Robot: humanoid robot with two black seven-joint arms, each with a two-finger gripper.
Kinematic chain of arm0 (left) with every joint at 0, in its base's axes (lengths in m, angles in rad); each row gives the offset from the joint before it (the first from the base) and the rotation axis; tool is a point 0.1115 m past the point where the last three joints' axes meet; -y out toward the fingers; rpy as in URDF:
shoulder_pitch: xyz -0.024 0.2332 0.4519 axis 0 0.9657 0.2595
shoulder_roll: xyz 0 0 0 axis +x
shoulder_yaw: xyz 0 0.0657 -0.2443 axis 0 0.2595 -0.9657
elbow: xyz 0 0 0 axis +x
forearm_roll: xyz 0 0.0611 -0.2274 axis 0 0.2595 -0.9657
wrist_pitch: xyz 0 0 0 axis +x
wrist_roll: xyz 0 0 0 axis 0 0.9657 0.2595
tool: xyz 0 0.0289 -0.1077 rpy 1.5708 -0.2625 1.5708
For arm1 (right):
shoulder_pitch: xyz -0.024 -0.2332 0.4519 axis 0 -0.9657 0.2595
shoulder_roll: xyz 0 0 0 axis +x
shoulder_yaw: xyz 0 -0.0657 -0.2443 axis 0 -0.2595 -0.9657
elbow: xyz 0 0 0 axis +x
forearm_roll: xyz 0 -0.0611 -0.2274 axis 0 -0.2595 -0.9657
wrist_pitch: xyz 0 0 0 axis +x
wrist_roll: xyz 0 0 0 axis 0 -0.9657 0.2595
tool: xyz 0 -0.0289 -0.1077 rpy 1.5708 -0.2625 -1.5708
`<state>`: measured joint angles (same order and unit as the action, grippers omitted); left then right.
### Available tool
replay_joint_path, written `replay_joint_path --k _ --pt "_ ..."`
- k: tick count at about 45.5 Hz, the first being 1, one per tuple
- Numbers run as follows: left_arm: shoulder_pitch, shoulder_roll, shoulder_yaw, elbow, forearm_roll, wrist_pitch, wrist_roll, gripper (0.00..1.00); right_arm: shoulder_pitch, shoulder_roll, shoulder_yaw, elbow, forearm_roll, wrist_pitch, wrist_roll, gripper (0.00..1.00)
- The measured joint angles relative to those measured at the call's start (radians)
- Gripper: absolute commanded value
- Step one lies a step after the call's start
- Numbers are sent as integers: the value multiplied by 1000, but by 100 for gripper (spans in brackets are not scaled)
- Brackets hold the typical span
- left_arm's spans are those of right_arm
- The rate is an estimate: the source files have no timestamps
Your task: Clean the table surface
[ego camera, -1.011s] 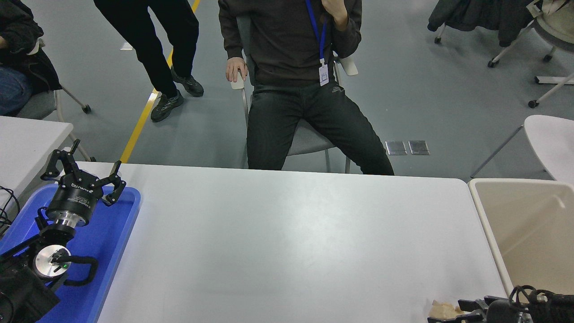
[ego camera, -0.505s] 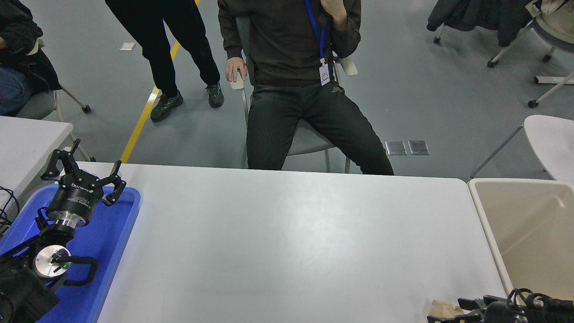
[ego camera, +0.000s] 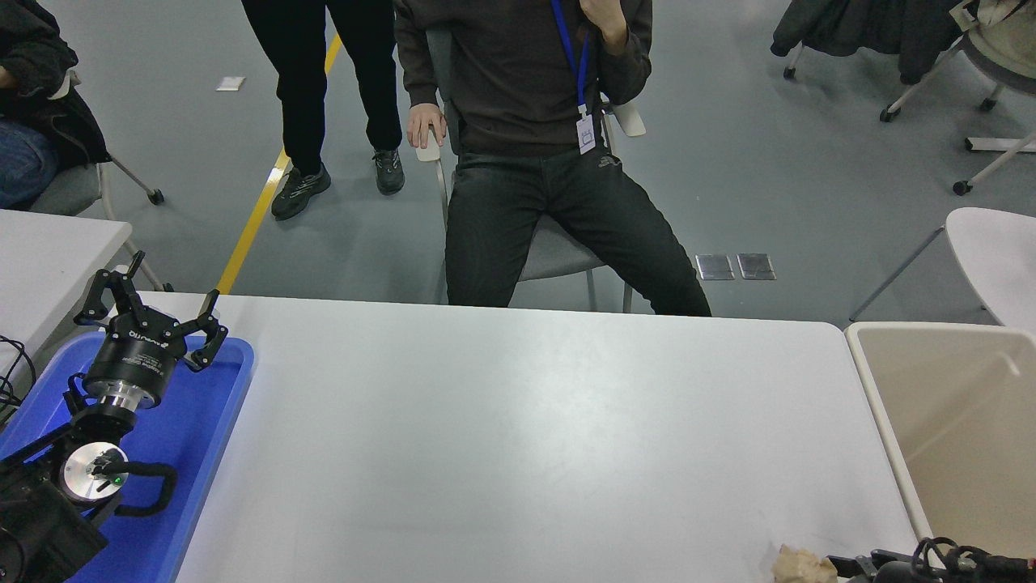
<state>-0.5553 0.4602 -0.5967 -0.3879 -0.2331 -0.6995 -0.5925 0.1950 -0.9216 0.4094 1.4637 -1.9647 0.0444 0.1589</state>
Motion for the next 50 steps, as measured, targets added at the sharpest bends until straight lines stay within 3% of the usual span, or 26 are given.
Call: replay_joint_path --k 33,50 --pt "0 0 0 0 0 0 0 100 3 56 -38 -77 -4 -92 5 99" --pt "0 0 0 0 0 0 0 100 35 53 -141 -110 -29 -199 27 98"
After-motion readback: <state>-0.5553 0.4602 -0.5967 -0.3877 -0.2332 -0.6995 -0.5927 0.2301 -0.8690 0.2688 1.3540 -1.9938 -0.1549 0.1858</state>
